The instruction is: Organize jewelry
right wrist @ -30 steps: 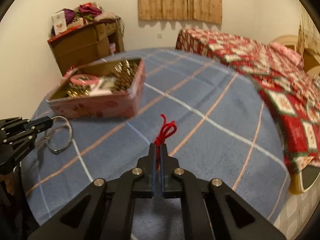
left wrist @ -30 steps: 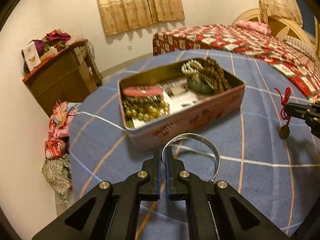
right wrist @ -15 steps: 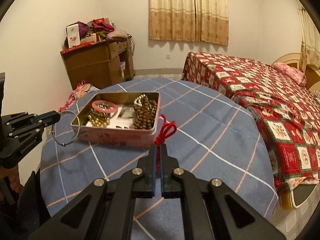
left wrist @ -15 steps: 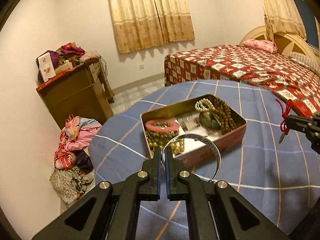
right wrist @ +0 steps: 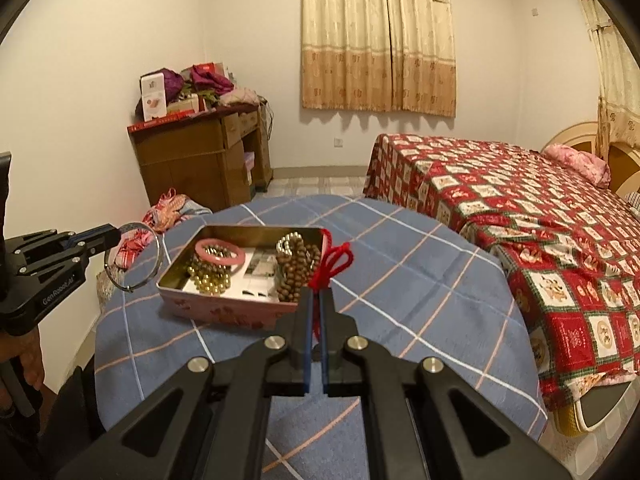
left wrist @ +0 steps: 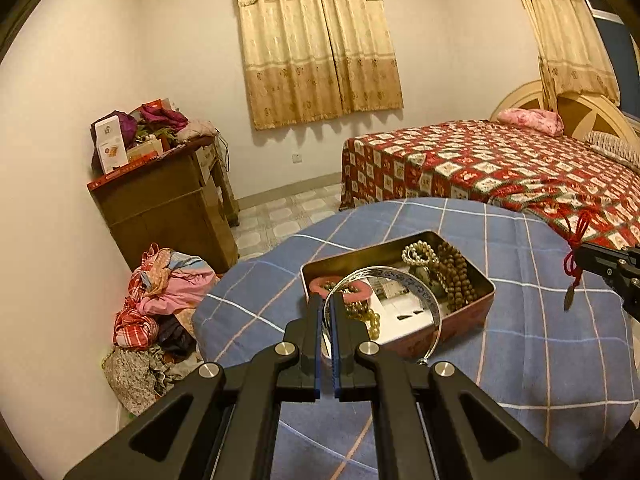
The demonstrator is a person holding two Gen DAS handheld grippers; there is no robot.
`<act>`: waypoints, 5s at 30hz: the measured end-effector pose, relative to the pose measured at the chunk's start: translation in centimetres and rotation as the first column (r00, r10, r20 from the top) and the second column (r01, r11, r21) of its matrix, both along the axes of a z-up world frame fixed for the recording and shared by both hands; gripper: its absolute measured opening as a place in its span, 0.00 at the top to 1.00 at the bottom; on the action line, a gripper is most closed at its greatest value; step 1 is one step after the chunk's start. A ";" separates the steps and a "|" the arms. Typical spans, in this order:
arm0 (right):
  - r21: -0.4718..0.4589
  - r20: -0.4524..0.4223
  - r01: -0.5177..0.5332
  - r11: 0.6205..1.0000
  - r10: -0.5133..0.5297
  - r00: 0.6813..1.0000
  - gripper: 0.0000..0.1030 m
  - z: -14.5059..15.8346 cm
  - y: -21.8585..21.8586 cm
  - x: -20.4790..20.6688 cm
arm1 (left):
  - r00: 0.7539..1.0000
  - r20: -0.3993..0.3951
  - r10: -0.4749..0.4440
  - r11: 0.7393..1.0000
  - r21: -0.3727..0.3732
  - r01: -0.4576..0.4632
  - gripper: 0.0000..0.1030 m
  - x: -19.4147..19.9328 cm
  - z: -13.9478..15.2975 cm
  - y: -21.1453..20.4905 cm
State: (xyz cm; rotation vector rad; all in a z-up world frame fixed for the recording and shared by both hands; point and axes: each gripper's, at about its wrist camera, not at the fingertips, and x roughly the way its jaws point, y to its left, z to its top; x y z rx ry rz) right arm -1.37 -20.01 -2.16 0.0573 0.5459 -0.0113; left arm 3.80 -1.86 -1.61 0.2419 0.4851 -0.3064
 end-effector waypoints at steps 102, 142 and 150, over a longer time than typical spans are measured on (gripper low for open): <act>-0.160 -0.089 -0.076 0.984 0.063 0.994 0.95 -2.1 4.2 13.0 | 0.996 -0.034 0.079 0.995 0.071 -0.076 0.97 12.1 -4.1 -3.7; -0.126 -0.068 0.022 0.992 -0.030 0.997 0.28 -1.3 2.2 6.3 | 0.986 0.021 0.166 0.986 0.010 -0.166 0.21 4.4 -2.0 0.6; -0.123 -0.054 0.031 0.992 -0.037 0.998 0.27 -1.0 2.0 5.7 | 0.986 0.019 0.168 0.986 0.005 -0.168 0.21 3.9 -1.6 0.7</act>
